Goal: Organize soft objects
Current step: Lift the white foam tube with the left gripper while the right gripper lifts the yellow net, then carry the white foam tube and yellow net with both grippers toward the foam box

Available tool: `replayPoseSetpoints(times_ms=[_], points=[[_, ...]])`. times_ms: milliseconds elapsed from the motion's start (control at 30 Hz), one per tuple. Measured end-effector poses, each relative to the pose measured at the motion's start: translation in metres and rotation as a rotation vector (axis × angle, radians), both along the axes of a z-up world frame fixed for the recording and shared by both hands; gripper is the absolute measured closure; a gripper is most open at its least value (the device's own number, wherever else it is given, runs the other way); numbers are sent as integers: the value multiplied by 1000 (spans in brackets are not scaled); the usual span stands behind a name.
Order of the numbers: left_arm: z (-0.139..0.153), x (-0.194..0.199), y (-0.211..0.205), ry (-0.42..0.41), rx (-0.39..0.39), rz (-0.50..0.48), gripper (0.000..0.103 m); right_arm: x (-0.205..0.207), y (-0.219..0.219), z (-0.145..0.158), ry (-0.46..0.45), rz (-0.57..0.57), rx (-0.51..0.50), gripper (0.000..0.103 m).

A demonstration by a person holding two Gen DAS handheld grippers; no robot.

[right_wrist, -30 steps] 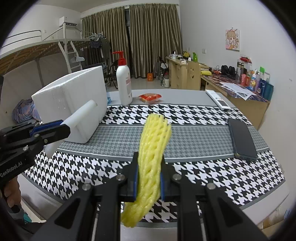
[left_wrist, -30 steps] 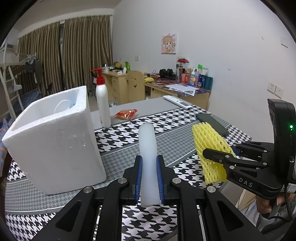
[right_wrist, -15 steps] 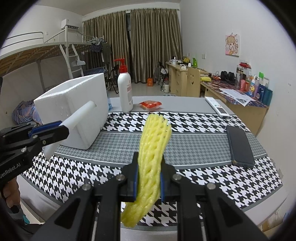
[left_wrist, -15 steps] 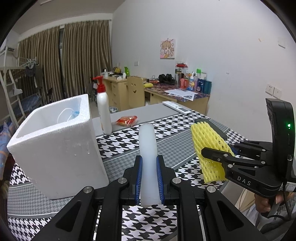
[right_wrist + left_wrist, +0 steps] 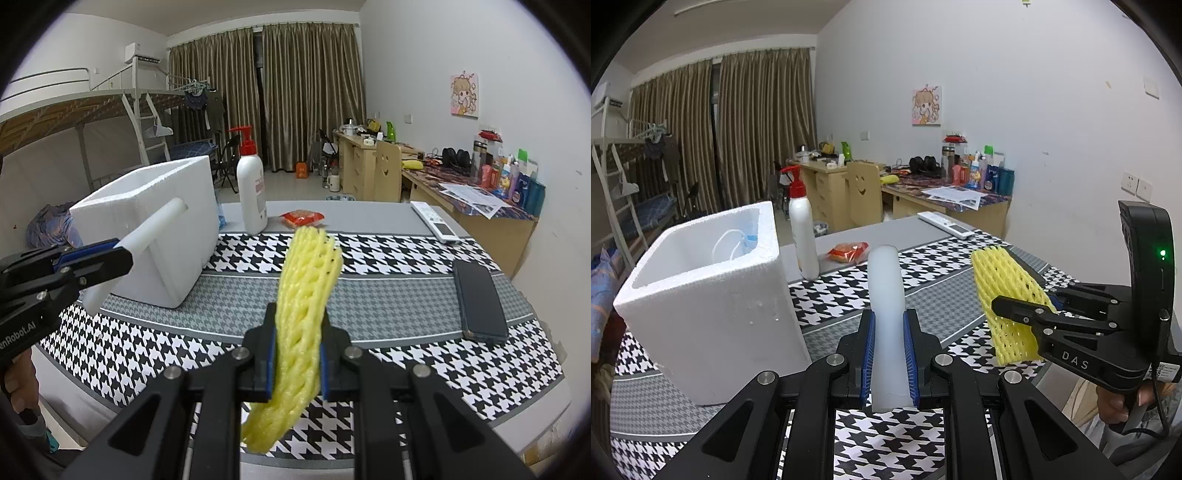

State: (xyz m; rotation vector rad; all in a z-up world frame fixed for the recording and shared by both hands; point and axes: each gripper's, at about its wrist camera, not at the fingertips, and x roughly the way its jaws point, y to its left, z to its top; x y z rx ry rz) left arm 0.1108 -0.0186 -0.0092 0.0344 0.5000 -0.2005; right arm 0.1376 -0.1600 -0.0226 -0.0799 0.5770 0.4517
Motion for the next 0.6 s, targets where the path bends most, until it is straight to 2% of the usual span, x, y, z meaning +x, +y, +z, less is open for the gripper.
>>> replayPoseSetpoints(times_ms=[600], points=[[19,9,17,-28,-17,27,87,11,5,19,-41,18,24,81]])
